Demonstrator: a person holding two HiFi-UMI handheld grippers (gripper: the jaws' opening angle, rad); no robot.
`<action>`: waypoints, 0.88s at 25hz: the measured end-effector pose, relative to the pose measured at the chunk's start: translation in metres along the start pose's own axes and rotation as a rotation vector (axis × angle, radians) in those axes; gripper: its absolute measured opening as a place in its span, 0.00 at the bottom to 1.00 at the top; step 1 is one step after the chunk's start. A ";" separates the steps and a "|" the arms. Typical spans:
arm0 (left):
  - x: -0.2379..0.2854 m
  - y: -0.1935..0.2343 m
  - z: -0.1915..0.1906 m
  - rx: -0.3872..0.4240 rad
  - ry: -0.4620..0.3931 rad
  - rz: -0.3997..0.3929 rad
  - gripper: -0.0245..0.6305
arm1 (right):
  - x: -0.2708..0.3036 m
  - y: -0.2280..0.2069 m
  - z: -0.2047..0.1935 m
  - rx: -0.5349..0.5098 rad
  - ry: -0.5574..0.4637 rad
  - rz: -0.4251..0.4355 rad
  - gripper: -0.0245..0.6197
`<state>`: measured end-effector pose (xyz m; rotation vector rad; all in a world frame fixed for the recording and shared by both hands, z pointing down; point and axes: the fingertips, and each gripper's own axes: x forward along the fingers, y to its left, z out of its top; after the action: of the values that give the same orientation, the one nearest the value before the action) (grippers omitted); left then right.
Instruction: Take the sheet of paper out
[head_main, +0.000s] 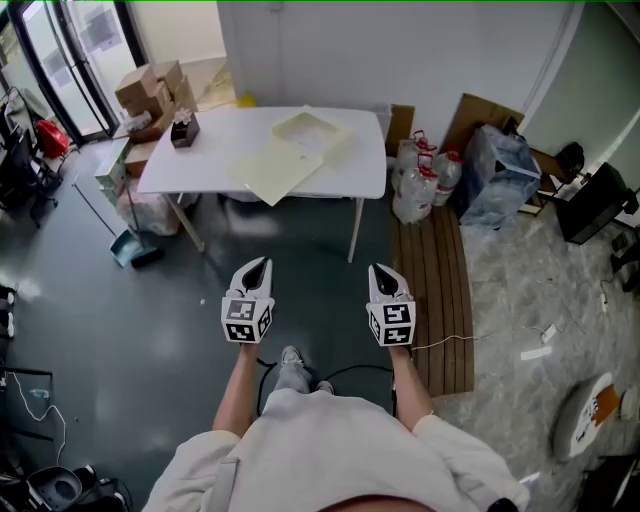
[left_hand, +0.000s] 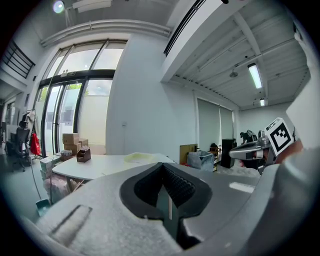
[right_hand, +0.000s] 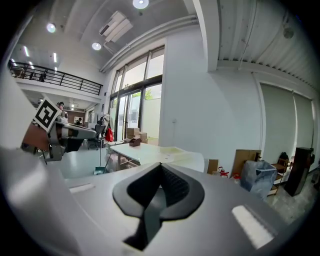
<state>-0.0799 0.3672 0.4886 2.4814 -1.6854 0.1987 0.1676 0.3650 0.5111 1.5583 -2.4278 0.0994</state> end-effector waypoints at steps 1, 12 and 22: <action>0.003 0.001 -0.003 -0.002 0.004 0.002 0.04 | 0.003 0.000 -0.003 0.002 0.008 0.002 0.04; 0.094 0.034 -0.004 -0.011 0.010 -0.033 0.04 | 0.080 -0.034 0.000 0.002 0.020 -0.022 0.04; 0.219 0.102 0.042 0.001 -0.012 -0.092 0.04 | 0.205 -0.070 0.053 -0.002 0.001 -0.074 0.04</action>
<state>-0.0935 0.1227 0.4918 2.5591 -1.5706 0.1758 0.1407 0.1441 0.5058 1.6450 -2.3654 0.0838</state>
